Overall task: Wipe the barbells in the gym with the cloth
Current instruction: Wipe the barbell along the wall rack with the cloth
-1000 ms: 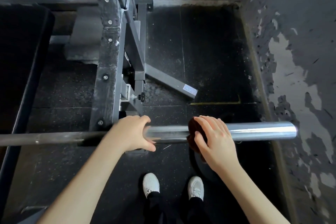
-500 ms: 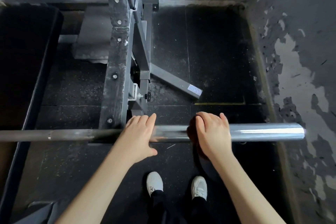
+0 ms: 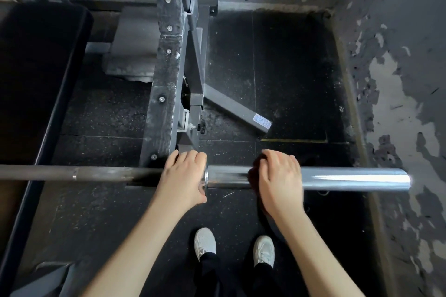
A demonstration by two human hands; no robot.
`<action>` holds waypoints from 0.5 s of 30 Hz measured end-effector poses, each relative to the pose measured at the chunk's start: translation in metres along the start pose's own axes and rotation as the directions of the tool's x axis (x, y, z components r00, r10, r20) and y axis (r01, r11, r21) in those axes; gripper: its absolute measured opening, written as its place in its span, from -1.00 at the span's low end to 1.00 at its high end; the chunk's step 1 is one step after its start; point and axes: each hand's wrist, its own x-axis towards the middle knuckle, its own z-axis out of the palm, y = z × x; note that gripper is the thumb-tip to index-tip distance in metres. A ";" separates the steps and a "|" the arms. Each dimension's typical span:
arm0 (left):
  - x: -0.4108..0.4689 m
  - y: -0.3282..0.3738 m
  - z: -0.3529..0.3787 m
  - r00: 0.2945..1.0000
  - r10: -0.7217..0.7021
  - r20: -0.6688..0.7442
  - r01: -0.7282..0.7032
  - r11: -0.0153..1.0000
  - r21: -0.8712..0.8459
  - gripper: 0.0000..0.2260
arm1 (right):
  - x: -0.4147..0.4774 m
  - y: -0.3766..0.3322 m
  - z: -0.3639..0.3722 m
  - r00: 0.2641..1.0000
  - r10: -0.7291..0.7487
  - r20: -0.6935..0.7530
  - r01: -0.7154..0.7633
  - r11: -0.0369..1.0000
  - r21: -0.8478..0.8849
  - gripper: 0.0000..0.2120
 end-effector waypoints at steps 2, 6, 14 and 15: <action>-0.005 0.002 0.009 0.996 -0.015 -0.089 0.016 1.000 0.018 -0.29 | -0.013 -0.026 0.016 0.997 -0.072 0.041 0.071 0.997 0.030 -0.64; -0.013 -0.002 0.006 0.998 0.022 -0.063 -0.025 0.999 -0.039 -0.18 | -0.031 -0.012 0.007 0.920 -0.346 0.183 0.361 0.931 -0.058 -0.51; -0.004 -0.013 0.001 0.999 0.048 -0.012 -0.049 0.997 -0.064 -0.21 | -0.017 -0.030 0.017 0.989 -0.124 0.082 0.129 0.990 -0.054 -0.56; -0.001 -0.014 0.002 0.999 0.045 -0.022 -0.046 0.996 -0.070 -0.24 | -0.017 -0.045 0.026 0.982 -0.164 0.091 0.167 0.986 -0.028 -0.58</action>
